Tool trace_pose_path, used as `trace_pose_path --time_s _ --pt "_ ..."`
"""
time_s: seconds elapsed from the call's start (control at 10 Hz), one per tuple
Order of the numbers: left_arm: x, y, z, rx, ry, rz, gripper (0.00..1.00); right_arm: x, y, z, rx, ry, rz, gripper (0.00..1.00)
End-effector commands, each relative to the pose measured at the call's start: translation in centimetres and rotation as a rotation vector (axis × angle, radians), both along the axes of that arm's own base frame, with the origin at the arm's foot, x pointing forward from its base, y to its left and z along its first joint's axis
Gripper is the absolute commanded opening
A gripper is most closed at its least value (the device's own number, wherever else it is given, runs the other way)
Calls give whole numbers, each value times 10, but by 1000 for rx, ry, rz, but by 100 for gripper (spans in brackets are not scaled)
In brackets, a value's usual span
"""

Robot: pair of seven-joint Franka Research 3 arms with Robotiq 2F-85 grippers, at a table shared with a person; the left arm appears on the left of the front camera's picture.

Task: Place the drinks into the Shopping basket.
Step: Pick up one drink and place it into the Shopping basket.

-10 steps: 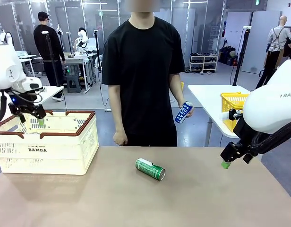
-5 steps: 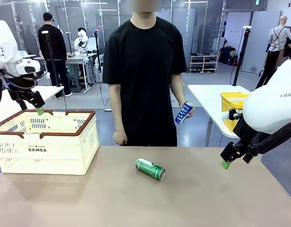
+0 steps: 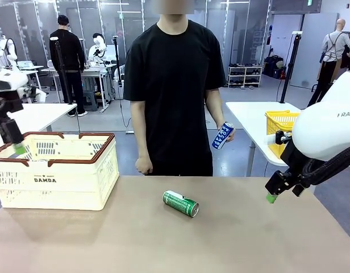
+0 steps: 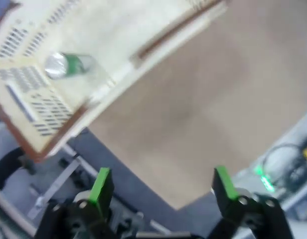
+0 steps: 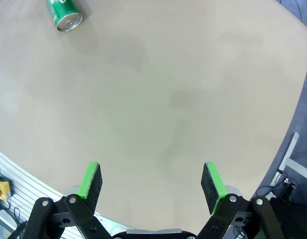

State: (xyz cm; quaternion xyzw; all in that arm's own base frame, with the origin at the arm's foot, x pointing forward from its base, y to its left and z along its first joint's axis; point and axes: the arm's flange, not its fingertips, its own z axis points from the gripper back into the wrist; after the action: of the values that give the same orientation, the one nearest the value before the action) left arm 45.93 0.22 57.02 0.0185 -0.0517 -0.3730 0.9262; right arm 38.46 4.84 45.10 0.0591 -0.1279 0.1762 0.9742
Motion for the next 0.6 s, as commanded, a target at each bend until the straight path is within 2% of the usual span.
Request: trace_pose_path --time_s 0.0,0.2,0.4,0.5 --pt "-30 6 -20 83 52 -138 100 0 -2 1 3 3 15 100" --pt "-36 11 -35 100 63 -213 100 0 -2 1 3 3 15 100" --pt "-30 18 -43 94 39 -194 100 0 -2 1 3 3 15 100" --pt "-37 8 -39 86 83 -191 100 0 -2 1 3 3 15 100"
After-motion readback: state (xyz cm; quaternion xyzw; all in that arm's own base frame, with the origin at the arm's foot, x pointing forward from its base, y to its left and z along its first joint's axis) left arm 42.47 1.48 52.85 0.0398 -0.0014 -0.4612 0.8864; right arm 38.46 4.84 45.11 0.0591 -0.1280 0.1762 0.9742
